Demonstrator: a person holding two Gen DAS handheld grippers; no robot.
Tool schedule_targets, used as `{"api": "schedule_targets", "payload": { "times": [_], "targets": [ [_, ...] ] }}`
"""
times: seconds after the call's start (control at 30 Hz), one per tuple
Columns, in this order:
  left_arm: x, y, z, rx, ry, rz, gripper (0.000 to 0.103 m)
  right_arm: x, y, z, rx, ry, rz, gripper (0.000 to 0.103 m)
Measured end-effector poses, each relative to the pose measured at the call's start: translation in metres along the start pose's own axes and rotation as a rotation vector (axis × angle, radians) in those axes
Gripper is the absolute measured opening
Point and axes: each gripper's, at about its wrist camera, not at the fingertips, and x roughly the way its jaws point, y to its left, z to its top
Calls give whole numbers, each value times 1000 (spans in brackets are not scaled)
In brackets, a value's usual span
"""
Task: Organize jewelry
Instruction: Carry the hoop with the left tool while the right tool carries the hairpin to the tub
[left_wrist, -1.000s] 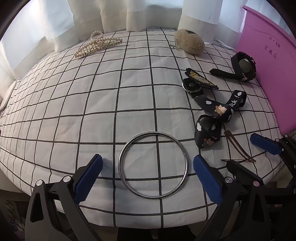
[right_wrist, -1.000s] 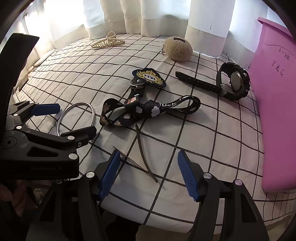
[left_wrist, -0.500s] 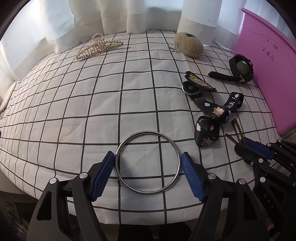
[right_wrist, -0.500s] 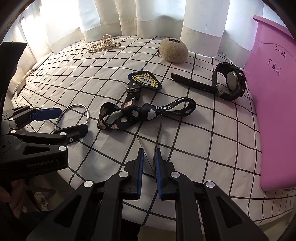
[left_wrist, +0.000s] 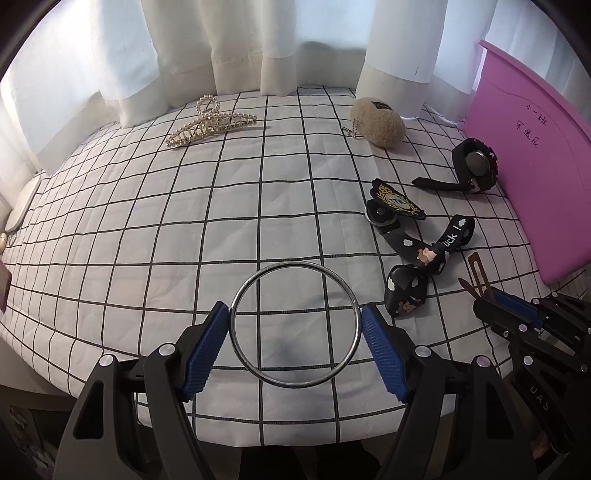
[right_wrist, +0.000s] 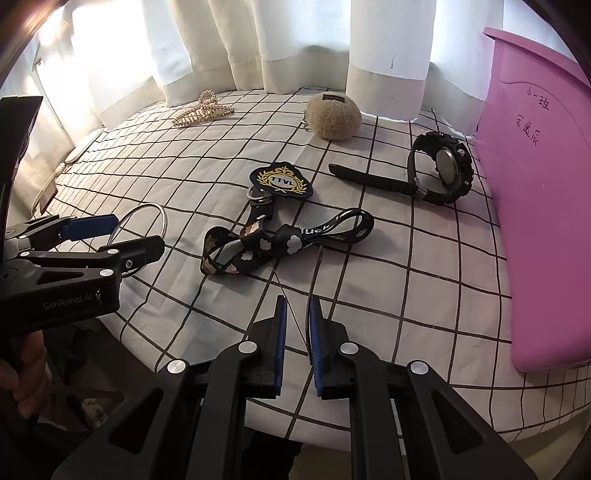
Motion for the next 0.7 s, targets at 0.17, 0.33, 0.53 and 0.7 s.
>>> {"api": "schedule_targets", "payload": {
  "times": [0.17, 0.33, 0.53, 0.7],
  "targets": [
    [-12, 0, 9, 12, -34, 8, 71, -14, -1, 7, 2, -30, -8, 12],
    [-26, -1, 21, 26, -78, 9, 71, -32, -1, 20, 1, -77, -15, 12],
    [-51, -5, 41, 51, -138, 5, 71, -62, -6, 37, 14, -154, -28, 12],
    [-74, -13, 63, 78, -210, 7, 71, -92, -12, 53, 22, -234, -49, 12]
  ]
}}
